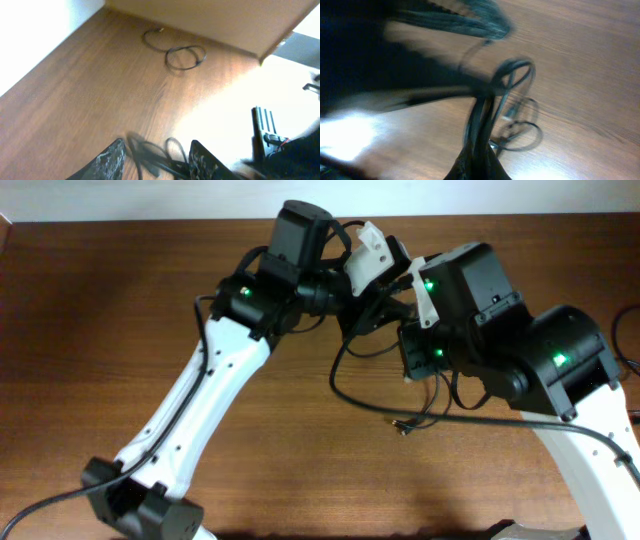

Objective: Untangle cables

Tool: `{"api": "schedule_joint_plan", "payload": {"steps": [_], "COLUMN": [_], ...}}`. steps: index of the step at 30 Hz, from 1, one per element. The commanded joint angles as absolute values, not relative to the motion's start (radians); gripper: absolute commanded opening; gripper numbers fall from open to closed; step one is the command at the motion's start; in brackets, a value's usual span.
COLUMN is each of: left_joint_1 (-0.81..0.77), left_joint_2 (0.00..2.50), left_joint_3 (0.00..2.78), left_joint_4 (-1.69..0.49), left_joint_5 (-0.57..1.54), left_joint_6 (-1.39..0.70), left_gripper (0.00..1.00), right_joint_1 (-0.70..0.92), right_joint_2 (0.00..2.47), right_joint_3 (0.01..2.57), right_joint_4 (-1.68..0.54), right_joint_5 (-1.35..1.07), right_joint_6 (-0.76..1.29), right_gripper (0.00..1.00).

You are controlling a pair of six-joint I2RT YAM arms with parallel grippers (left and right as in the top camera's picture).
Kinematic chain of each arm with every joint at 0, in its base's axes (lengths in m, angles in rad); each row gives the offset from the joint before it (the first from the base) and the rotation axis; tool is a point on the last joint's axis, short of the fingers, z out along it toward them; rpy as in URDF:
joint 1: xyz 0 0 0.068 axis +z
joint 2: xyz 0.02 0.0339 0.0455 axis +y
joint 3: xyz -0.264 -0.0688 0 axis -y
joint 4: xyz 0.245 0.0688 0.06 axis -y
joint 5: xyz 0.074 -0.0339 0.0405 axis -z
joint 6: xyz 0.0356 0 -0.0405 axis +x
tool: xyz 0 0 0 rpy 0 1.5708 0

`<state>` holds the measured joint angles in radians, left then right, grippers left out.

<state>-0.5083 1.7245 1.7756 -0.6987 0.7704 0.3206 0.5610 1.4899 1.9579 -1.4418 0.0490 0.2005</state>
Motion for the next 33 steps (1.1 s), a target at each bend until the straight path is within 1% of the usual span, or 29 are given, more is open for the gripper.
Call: {"api": "schedule_joint_plan", "payload": {"steps": [1, 3, 5, 9, 10, 12, 14, 16, 18, 20, 21, 22, 24, 25, 26, 30, 33], "left_joint_1": [-0.534, -0.546, -0.568, -0.574, -0.574, -0.574, -0.574, -0.574, -0.574, -0.576, -0.585, -0.610, -0.658, -0.677, -0.694, -0.707, -0.707], "left_joint_2": [1.770, 1.777, 1.780, 1.780, 1.780, 1.780, 1.780, 1.780, 1.780, 1.780, 1.782, 1.787, 1.807, 1.822, 1.839, 1.883, 1.885], "left_joint_3": [1.759, 1.759, 1.759, 1.759, 1.759, 1.759, 1.759, 1.759, 1.759, 1.759, 1.759, 1.759, 1.759, 1.759, 1.759, 1.759, 1.759], "left_joint_4": [-0.703, -0.704, -0.717, -0.841, -0.887, -1.006, -1.097, -1.093, -1.026, -0.905, -0.851, -0.802, -0.757, -0.750, -0.743, -0.725, -0.704], "left_joint_5": [0.639, 0.639, 0.639, 0.639, 0.639, 0.639, 0.639, 0.641, 0.702, 0.808, 0.851, 0.840, 0.709, 0.706, 0.705, 0.707, 0.706], "left_joint_6": [0.239, 0.239, 0.239, 0.239, 0.241, 0.352, 0.444, 0.447, 0.448, 0.446, 0.408, 0.373, 0.400, 0.492, 0.537, 0.540, 0.540], "left_gripper": [0.41, 0.41, 0.41, 0.41, 0.39, 0.36, 0.37, 0.41, 0.48, 0.64, 0.69, 0.70, 0.71, 0.71, 0.73, 0.71, 0.75], "right_joint_1": [0.588, 0.588, 0.588, 0.587, 0.587, 0.584, 0.541, 0.496, 0.482, 0.482, 0.482, 0.482, 0.482, 0.482, 0.482, 0.483, 0.483], "right_joint_2": [1.412, 1.368, 1.365, 1.359, 1.359, 1.359, 1.359, 1.359, 1.359, 1.359, 1.359, 1.359, 1.359, 1.359, 1.359, 1.359, 1.359], "right_joint_3": [1.981, 1.981, 1.981, 1.981, 1.981, 1.981, 1.981, 1.981, 1.981, 1.981, 1.981, 1.981, 1.981, 1.981, 1.981, 1.981, 1.981], "right_joint_4": [-1.401, -1.398, -1.418, -1.440, -1.450, -1.469, -1.470, -1.470, -1.470, -1.470, -1.470, -1.470, -1.470, -1.471, -1.471, -1.486, -1.495], "right_joint_5": [-0.049, -0.045, 0.015, 0.366, 0.419, 0.468, 0.459, 0.386, 0.344, 0.318, 0.313, 0.295, 0.232, 0.197, 0.167, 0.107, 0.076], "right_joint_6": [0.168, 0.160, 0.149, 0.231, 0.265, 0.268, 0.271, 0.270, 0.266, 0.266, 0.266, 0.266, 0.239, 0.231, 0.214, 0.190, 0.187], "right_gripper": [0.04, 0.04, 0.04, 0.04, 0.04, 0.04, 0.04, 0.04, 0.04, 0.04, 0.04, 0.04, 0.04, 0.04, 0.04, 0.04, 0.04]}}
